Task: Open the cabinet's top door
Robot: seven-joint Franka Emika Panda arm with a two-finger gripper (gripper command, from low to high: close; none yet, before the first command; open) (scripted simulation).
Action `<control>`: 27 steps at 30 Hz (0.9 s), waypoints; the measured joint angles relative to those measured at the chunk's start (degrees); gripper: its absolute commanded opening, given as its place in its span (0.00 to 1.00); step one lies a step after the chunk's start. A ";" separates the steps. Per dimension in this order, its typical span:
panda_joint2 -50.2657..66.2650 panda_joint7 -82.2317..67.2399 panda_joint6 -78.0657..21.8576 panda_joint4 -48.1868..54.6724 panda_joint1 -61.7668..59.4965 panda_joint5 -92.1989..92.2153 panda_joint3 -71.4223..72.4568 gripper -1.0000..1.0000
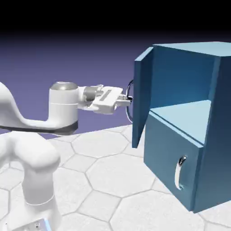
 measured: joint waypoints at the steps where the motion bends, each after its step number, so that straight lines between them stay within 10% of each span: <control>1: -0.04 -0.15 -1.60 -0.12 0.50 2.46 2.08 0.00; 27: 35.98 12.46 -51.12 31.19 -10.29 53.12 55.26 0.00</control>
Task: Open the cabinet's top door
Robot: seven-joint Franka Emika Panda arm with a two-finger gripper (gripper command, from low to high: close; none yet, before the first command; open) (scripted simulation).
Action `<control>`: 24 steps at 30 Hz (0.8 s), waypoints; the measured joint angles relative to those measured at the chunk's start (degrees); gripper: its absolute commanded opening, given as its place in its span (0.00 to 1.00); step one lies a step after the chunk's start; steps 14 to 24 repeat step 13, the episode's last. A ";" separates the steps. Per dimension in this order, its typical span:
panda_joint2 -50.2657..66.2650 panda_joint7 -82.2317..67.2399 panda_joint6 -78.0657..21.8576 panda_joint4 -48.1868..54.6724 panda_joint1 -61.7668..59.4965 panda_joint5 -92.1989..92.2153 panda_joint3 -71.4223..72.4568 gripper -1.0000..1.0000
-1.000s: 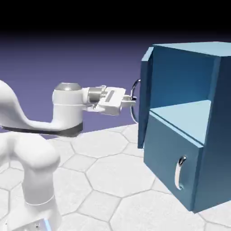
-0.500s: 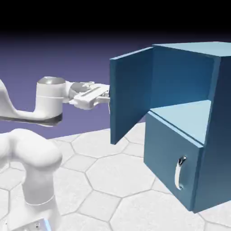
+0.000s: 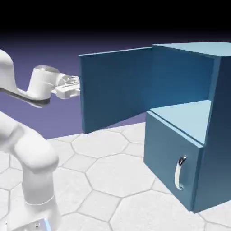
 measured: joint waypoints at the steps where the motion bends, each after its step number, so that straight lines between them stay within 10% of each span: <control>1: 1.87 0.84 -2.02 2.07 -1.73 0.83 1.93 0.00; 24: 18.98 10.53 -20.64 21.42 -25.04 5.82 26.68 0.00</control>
